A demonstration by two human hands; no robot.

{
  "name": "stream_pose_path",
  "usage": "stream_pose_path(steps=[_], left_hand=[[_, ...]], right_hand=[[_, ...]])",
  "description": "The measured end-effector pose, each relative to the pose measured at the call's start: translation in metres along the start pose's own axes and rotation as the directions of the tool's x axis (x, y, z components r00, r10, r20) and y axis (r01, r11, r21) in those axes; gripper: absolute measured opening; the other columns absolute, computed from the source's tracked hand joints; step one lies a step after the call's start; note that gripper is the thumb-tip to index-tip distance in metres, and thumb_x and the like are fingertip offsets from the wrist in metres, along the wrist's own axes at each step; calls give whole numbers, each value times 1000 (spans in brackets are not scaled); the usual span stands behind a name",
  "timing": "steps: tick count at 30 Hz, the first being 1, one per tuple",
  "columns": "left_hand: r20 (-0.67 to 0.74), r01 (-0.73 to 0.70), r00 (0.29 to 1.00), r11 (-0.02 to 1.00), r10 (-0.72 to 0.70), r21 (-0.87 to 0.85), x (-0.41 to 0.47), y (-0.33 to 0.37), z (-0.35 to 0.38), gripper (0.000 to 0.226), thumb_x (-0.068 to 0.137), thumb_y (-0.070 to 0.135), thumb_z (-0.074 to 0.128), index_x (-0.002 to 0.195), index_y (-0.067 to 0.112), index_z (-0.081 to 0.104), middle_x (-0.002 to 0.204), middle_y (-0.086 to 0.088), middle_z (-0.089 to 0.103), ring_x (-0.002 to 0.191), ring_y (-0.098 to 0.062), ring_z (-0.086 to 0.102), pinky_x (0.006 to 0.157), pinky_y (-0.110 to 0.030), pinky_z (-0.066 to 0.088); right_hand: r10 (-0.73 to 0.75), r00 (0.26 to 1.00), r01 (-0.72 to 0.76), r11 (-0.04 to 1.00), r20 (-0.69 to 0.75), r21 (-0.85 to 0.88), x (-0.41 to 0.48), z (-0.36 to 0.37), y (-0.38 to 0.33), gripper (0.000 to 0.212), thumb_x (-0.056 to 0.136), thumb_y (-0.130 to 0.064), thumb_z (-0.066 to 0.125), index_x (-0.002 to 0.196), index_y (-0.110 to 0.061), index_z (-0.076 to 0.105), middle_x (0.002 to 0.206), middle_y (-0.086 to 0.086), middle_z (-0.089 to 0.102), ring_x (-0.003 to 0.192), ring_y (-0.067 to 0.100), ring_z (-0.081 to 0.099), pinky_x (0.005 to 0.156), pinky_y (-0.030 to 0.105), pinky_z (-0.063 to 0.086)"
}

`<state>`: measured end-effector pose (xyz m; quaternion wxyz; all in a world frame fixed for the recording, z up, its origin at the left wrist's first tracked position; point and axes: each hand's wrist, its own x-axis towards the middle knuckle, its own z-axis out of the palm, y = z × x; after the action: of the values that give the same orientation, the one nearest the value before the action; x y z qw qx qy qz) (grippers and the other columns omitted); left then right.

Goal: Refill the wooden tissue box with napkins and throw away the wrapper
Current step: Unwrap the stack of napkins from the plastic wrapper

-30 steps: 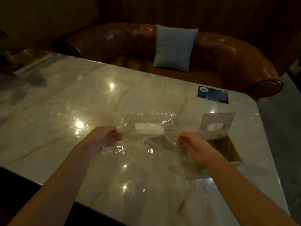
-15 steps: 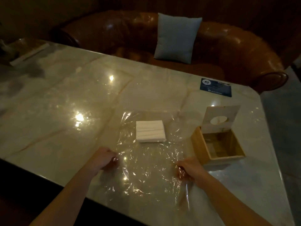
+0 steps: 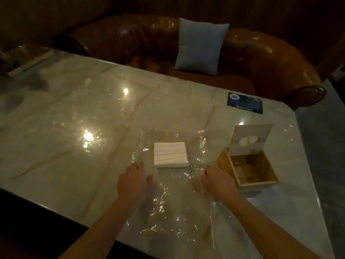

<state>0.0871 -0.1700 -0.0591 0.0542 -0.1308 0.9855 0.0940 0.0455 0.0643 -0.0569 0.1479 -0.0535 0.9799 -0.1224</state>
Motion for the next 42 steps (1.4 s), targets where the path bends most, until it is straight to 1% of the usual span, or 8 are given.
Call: stream_pose_path(steps=[6,11,16,19,23,27,37,42], left_hand=[[114,-64,992,988,48,141,-23,28,35,79,75,72,40,131,16,33,137,-8,41,121,-28,42,93,-44,42],[129,-170,980,974,151,153,-5,9,35,82,65,71,55,128,21,37,135,-3,43,124,-27,41,98,-46,36],[256,-267,939,956,229,121,29,-18,24,86,59,63,68,131,31,34,143,4,37,134,-24,33,109,-43,26],[272,-305,926,944,262,128,45,-29,17,73,71,47,66,134,35,32,148,5,32,137,-22,26,112,-42,20],[303,-337,912,925,275,175,58,-35,2,60,79,34,57,133,42,33,147,6,32,137,-23,26,113,-42,19],[284,-369,911,897,298,244,64,-37,0,53,86,32,52,135,41,34,147,9,33,136,-19,27,112,-38,21],[267,-326,926,921,266,215,57,-30,-3,52,84,21,52,132,32,39,141,3,41,132,-21,36,104,-38,29],[153,-125,977,982,146,-139,42,-6,-2,41,90,21,48,130,18,42,130,-8,51,116,-30,51,89,-39,44]], right_hand=[[-231,972,234,968,38,-86,19,8,-7,31,88,-33,39,106,-11,52,112,6,54,112,26,49,92,36,38],[-219,969,241,938,111,-248,7,27,2,52,91,-40,42,134,-12,34,140,9,41,129,25,39,100,40,35],[-340,940,318,861,15,-397,-22,41,-21,39,82,-43,59,98,-9,65,95,10,69,87,26,64,73,35,50],[-392,918,382,831,61,-404,-37,46,-40,37,46,-43,85,64,-14,69,61,5,67,58,20,63,56,25,51],[-419,891,452,784,174,-425,-51,59,-61,30,86,-24,55,107,-3,60,104,18,64,97,32,58,83,39,46],[-457,857,513,796,237,-321,-53,61,-73,30,94,-15,43,113,7,51,114,28,53,105,39,48,85,47,39],[-279,959,282,956,-41,78,-3,2,-59,31,90,-29,46,105,-6,60,111,16,63,103,32,57,89,38,44],[62,998,-61,942,6,330,41,-9,-29,43,87,-30,55,121,-5,49,124,16,55,115,31,52,95,39,43]])
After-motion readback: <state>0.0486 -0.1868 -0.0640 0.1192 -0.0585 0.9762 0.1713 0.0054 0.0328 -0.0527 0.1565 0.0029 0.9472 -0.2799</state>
